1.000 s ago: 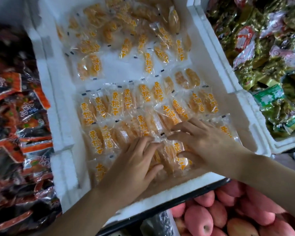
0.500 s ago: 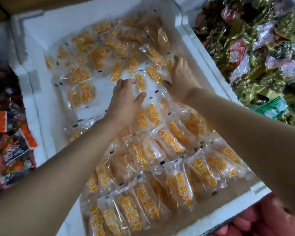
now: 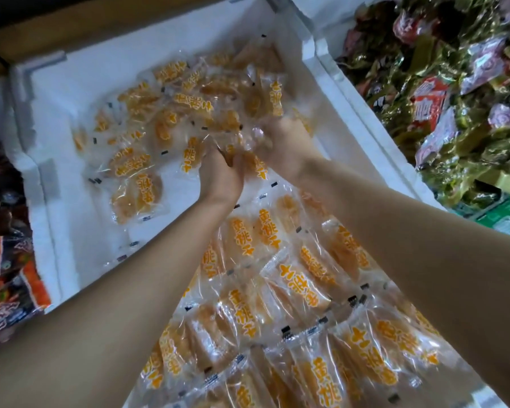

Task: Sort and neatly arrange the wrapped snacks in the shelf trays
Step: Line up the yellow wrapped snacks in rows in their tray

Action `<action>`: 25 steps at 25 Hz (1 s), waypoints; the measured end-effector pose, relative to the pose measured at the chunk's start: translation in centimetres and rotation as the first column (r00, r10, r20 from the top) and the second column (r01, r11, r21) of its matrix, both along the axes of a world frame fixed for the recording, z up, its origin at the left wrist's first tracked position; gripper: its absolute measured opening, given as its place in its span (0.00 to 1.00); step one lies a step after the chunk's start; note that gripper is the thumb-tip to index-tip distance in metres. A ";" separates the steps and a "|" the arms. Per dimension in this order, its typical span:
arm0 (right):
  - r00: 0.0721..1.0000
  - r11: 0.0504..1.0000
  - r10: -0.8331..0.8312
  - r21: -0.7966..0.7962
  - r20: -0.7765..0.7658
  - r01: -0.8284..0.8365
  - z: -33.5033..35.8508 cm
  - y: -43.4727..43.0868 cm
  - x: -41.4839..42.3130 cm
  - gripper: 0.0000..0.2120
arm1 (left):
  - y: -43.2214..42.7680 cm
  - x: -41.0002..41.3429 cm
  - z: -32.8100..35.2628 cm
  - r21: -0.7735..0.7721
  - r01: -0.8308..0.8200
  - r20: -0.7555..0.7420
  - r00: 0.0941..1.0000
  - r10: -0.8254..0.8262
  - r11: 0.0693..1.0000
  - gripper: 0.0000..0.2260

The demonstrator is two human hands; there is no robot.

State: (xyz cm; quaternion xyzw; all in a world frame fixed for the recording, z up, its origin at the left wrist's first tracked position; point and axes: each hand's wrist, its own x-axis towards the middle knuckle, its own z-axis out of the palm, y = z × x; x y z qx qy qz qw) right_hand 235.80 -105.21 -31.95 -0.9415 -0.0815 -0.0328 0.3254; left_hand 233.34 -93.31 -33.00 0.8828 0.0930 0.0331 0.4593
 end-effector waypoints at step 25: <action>0.995 0.963 0.049 0.260 0.082 -0.069 2.6 2.3 -5.0 0.13 | 4.2 -6.3 2.3 -0.503 -0.049 -0.054 0.998 0.026 0.863 0.09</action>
